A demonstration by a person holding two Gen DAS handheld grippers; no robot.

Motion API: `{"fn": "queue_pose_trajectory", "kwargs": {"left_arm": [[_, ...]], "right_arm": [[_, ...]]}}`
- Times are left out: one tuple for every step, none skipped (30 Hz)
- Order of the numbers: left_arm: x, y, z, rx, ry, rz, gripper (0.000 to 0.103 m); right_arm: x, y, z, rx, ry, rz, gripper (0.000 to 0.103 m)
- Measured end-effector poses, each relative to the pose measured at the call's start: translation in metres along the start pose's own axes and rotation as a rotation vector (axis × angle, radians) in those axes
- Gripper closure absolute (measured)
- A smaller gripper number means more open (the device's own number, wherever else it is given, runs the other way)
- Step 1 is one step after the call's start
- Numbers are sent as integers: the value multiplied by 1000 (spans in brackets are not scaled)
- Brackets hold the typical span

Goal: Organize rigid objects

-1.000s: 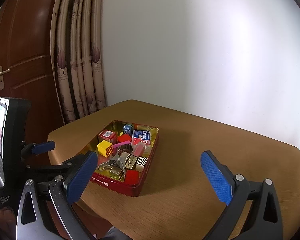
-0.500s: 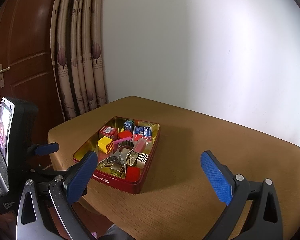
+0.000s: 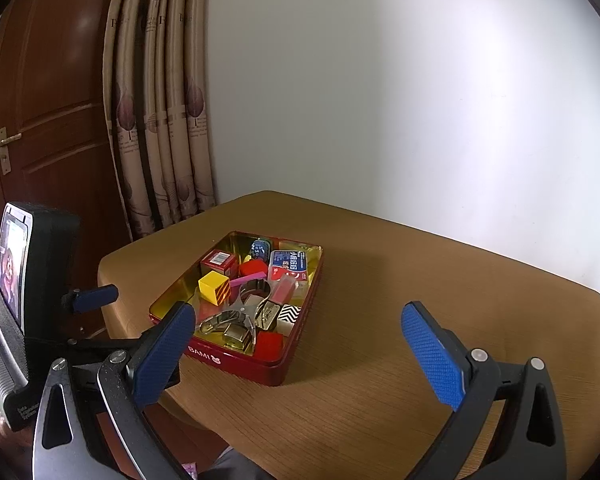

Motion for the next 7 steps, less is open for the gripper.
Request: {"fn": "queue_pose_trajectory", "kwargs": {"left_arm": [[2,0,-1,-3,-5,-8,17],[3,-1,0,-4,-11,-11,17],[3,0,1,0,-15,-10,17],[3,1,2,4,-21,-7,17],[2,1,3,5,-32,-3,17],[2,2,3,5,-41,-5,17],[2,2,4,-4,-54,-5,17]], "right_arm": [[0,0,0,0,1,0,1],[0,0,0,0,3,1,1],[0,-1,1,0,3,2,1],[0,-1,2,0,3,3,1],[-1,-1,2,0,0,3,1],[0,-1,2,0,1,2,1],[0,-1,3,1,4,1,1]]}}
Point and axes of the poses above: each gripper's, at about its wrist camera, not at the fingertips, and z roughly against the way its jaws point, x to its right, y to its top, the point moved 2 cm from there along -z, roughly the way its jaws point, and after that the axes turned 4 degrees about -x, right-handed, at the moved point
